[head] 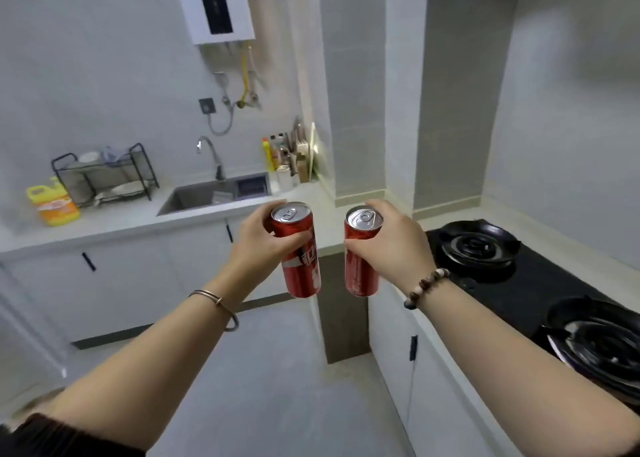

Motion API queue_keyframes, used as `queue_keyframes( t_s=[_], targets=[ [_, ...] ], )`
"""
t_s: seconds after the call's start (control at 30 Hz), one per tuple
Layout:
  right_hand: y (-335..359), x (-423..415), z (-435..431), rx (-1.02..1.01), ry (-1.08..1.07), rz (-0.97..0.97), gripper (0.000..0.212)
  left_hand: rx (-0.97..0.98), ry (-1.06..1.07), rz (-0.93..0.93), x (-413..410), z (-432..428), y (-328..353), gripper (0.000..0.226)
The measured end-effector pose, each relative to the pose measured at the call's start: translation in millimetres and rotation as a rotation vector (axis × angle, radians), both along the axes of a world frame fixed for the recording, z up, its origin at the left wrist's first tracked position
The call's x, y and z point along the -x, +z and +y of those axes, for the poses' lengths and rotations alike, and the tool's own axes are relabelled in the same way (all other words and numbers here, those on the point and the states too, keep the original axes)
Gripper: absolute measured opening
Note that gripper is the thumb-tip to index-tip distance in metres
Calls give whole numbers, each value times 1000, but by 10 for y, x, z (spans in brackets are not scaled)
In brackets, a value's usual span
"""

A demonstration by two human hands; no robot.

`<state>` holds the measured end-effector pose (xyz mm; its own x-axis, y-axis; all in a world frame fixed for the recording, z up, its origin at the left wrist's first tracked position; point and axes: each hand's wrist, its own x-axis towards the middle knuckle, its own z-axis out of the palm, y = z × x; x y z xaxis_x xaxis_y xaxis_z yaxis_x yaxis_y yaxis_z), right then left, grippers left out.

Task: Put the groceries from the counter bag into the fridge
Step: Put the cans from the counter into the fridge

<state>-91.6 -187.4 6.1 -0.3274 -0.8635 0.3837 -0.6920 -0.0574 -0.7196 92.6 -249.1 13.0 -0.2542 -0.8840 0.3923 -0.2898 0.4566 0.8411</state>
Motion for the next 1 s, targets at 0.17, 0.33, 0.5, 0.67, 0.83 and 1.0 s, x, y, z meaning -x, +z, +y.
queue_keyframes(
  t_s=[0.17,0.33,0.5,0.67,0.83,1.0],
  targets=[
    [272,-1352,-201,59,267,-80,74,35,262,139,-1434,256,207,42],
    [543,-2513,-271,124,522,-142,62,75,467,271,-2491,600,468,40],
    [748,-3440,-254,210,804,-165,51,154,663,383,-3251,1001,629,56],
    [854,-4202,-209,243,1038,-204,58,188,868,420,-3837,1396,705,41],
    [948,-4878,-104,277,1197,-206,59,303,988,458,-4285,1600,836,17],
    [1082,-5613,88,263,1330,-208,60,330,1080,411,-4812,1906,926,30]
  ],
)
